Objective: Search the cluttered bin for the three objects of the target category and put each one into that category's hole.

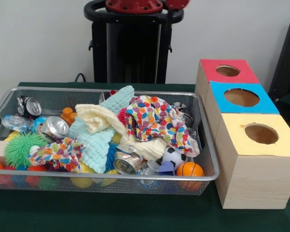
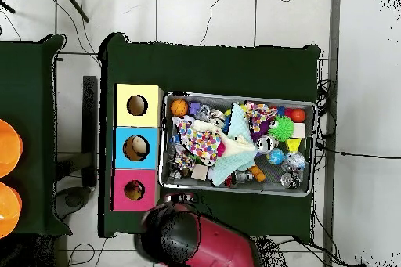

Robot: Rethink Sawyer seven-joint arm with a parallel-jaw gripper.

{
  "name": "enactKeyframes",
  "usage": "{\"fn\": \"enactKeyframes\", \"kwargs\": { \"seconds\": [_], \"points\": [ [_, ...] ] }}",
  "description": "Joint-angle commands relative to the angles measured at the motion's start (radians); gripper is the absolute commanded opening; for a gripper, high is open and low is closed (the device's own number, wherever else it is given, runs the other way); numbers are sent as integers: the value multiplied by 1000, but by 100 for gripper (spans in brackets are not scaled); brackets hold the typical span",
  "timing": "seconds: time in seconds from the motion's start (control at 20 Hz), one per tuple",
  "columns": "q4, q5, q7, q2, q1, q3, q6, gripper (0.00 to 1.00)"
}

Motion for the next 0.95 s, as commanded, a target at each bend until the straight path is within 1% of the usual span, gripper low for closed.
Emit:
{"fn": "enactKeyframes", "kwargs": {
  "seconds": [0.05,0.15,0.3,0.4,0.75,0.95],
  "points": [
    [-192,-195,-420,23,-173,190,137,0],
    [-223,-229,-426,27,-195,214,151,0],
    [-247,-263,-413,25,-207,237,179,0],
    [-242,-269,-400,29,-219,253,160,0],
    [-250,-281,-376,25,-245,289,184,0],
    [-243,-287,-364,28,-261,310,164,0]
  ]
}}
